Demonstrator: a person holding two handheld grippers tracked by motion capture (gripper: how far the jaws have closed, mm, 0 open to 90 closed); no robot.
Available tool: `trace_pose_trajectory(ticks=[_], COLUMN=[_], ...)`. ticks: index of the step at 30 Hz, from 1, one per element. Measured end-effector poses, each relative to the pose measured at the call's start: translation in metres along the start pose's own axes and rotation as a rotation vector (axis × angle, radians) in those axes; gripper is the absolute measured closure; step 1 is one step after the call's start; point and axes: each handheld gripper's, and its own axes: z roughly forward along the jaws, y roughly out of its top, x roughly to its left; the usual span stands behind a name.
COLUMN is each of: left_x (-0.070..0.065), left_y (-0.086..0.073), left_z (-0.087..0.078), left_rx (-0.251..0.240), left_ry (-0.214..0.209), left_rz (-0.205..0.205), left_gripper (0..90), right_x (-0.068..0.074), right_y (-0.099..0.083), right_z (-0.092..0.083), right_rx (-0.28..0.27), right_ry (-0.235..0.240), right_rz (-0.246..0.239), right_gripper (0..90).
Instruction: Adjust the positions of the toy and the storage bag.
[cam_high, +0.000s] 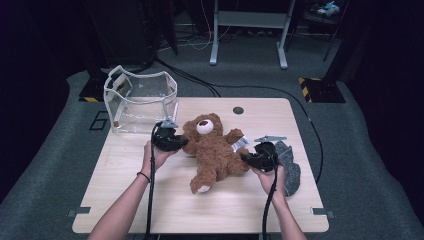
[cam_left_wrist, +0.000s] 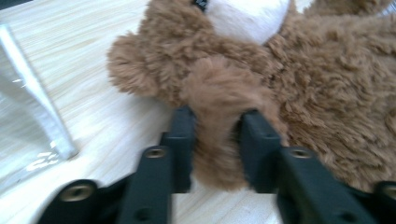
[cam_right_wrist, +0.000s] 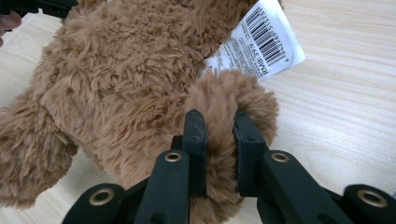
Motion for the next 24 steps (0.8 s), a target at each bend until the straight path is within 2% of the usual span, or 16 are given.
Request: trace_pose_trajectory(ticks=[3,5,8,15,17,20,24], left_x=[0.002,0.001,-0.005,-0.018,-0.021,-0.025,-0.032], left_y=[-0.003,-0.007,-0.011,-0.013,-0.008,0.004,0.02], left_z=[-0.007,-0.012,-0.017,-0.021,-0.021,-0.019,-0.008], left_rx=[-0.014,-0.021,-0.022,-0.019,-0.024,-0.026,0.014], left_ry=[-0.001,0.011,0.011,0.008,-0.009,-0.022,-0.028], left_rz=[-0.049,-0.063,-0.083,-0.098,-0.122,-0.153,-0.191], left_gripper=[47.9,38.3,30.1,20.8,19.2,17.4,15.5], right_x=[0.002,0.002,0.002,0.006,0.006,0.007,0.006], right_y=[0.0,0.001,0.001,0.001,0.0,0.0,-0.001], right_z=[0.0,0.0,0.001,0.003,0.003,0.004,0.004], right_rx=[0.004,0.005,0.002,0.017,0.019,0.024,0.026], right_ry=[0.004,0.005,0.007,0.008,0.013,0.012,0.007], right_rz=[-0.002,-0.01,-0.012,-0.01,-0.019,-0.005,-0.008], right_gripper=[78.2,77.6,77.1,76.7,76.7,76.6,76.5])
